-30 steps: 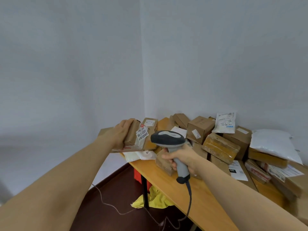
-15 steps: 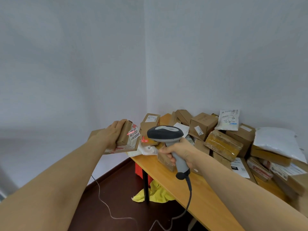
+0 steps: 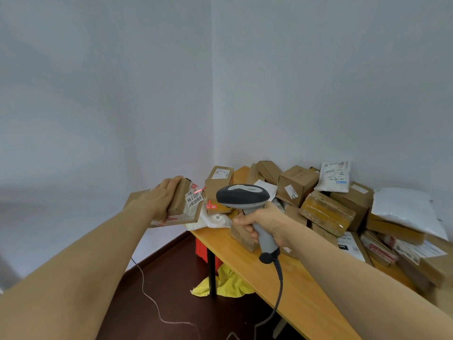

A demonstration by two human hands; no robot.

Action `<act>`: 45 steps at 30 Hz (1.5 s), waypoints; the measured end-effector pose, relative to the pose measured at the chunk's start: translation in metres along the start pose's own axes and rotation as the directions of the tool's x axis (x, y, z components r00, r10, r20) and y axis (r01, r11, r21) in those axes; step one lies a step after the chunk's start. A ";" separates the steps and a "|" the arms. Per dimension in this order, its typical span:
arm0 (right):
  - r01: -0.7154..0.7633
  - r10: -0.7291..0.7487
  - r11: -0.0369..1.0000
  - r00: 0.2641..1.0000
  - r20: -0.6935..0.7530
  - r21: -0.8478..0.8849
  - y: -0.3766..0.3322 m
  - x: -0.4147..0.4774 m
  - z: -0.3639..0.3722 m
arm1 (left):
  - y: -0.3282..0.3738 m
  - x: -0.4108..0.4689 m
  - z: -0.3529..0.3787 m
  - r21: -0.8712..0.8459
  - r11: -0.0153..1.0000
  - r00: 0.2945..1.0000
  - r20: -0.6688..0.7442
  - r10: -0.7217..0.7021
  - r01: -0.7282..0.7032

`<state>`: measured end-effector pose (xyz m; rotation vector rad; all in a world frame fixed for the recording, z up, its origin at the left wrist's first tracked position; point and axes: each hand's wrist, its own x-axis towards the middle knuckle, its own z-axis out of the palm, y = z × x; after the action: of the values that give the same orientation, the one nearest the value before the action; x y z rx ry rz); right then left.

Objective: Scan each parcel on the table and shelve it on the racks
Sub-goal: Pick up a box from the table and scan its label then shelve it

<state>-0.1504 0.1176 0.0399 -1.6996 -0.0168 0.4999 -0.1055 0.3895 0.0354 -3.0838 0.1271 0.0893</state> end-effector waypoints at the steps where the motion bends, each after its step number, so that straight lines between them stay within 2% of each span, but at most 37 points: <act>1: -0.005 0.005 1.000 1.000 -0.002 -0.006 0.000 0.000 0.000 | -0.001 0.000 0.000 0.003 1.000 1.000 0.000 0.000 0.000; 26: -0.028 0.027 0.999 0.998 -0.052 -0.020 -0.005 0.016 0.013 | -0.038 0.016 0.022 -0.010 1.000 1.000 -0.024 0.010 -0.010; 28: -0.005 0.005 1.000 0.998 -0.065 0.002 -0.002 0.021 0.016 | -0.044 0.017 0.026 -0.060 0.998 1.000 -0.002 0.017 -0.017; 30: 0.011 -0.007 0.998 0.997 -0.076 0.055 0.002 0.025 0.018 | -0.045 0.022 0.030 -0.232 0.972 1.000 0.006 0.027 -0.025; 31: 0.006 0.002 0.996 0.996 -0.093 0.088 0.004 0.027 0.019 | -0.043 0.025 0.030 -0.385 0.923 1.000 0.006 0.019 -0.015; 32: 0.001 0.013 0.993 0.993 -0.114 0.121 0.008 0.031 0.020 | -0.039 0.026 0.029 -0.556 0.831 1.000 0.025 0.008 0.007; 34: -0.016 0.043 0.980 0.990 -0.135 0.198 0.019 0.038 0.023 | -0.035 0.021 0.026 -0.840 0.536 0.994 0.105 0.013 0.082; 36: -0.040 0.082 0.964 0.985 -0.150 0.264 0.032 0.043 0.026 | -0.034 0.003 0.023 -0.960 0.218 0.979 0.194 0.062 0.176; 39: -0.082 0.128 0.962 0.978 -0.162 0.261 0.058 0.044 0.032 | -0.036 -0.036 0.031 -0.959 -0.189 0.973 0.192 0.126 0.213; 42: -0.152 0.170 0.950 0.984 -0.046 0.273 0.076 0.039 0.042 | -0.030 -0.080 0.044 -0.811 -0.566 0.989 0.132 0.071 0.149; 43: -0.169 0.173 0.946 0.985 0.012 0.276 0.081 0.038 0.047 | -0.029 -0.095 0.048 -0.754 -0.647 0.992 0.125 0.031 0.115; 45: -0.229 0.186 0.929 0.968 0.168 0.290 0.091 0.032 0.066 | -0.028 -0.125 0.056 -0.680 -0.733 0.993 0.101 -0.066 0.020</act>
<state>-0.1677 0.1705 -0.0627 -1.3646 0.1374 0.7395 -0.2302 0.4305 -0.0116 -5.3530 -0.9620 0.4755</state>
